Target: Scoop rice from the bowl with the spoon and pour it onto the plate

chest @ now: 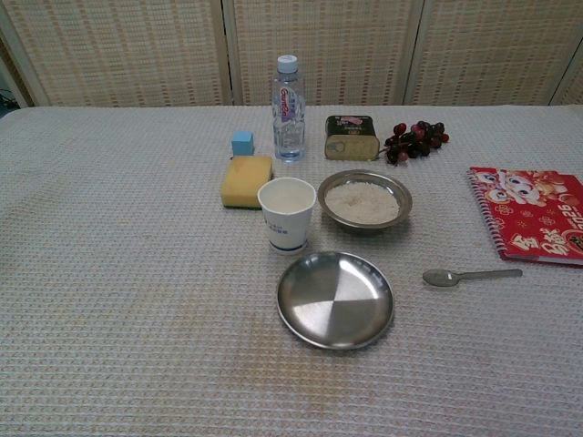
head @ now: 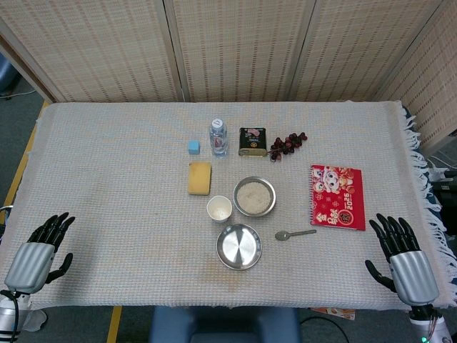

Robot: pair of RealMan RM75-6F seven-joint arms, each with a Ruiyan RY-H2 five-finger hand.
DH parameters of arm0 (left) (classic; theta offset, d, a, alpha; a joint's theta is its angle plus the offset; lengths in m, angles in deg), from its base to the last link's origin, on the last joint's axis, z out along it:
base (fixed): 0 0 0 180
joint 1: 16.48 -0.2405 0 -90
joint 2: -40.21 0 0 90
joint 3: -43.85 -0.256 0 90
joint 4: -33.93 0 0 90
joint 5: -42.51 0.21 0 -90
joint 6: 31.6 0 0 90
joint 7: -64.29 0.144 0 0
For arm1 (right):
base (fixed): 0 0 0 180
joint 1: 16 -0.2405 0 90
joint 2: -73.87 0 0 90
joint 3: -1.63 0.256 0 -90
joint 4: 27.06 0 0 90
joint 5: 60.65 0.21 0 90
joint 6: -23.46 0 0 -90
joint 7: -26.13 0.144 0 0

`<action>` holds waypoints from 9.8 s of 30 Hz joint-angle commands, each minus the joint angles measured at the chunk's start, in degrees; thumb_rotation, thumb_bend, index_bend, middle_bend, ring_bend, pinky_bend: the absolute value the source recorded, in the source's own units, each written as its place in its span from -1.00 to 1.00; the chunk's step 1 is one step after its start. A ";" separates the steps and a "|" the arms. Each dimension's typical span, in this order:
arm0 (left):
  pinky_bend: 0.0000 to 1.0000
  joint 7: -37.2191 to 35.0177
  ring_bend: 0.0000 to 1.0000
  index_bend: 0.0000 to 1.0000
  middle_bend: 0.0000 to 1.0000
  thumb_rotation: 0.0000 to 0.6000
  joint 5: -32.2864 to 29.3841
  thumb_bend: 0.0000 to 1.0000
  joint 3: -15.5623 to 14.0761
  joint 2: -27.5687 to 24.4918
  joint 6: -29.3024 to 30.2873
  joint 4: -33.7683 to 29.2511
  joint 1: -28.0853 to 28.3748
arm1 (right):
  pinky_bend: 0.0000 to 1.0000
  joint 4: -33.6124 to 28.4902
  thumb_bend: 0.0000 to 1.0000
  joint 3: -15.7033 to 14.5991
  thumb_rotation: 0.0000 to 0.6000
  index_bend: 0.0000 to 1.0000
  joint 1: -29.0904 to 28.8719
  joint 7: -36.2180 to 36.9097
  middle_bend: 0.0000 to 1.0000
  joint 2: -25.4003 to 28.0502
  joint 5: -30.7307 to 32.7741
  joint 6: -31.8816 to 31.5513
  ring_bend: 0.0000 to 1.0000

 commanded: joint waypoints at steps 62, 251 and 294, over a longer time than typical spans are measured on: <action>-0.62 -4.05 -0.99 -1.00 -1.00 1.00 0.74 -0.03 -1.32 -1.91 -2.20 -1.14 0.76 | -1.00 14.41 -0.45 3.40 1.00 0.00 -24.99 -9.51 -0.96 -19.02 13.38 35.40 -1.00; -0.60 -5.83 -0.99 -1.00 -1.00 1.00 0.89 0.05 -2.04 -3.04 -3.53 -1.40 1.22 | -0.88 1.60 -0.17 11.13 1.00 0.95 -56.79 -27.49 0.18 -9.05 68.63 55.99 -0.63; -0.60 -8.08 -0.99 -1.00 -1.00 1.00 2.45 0.05 -2.71 -4.01 -2.72 -1.34 1.01 | -0.88 -3.53 -0.17 1.09 1.00 0.95 -74.10 -63.87 0.18 -22.60 63.18 29.24 -0.63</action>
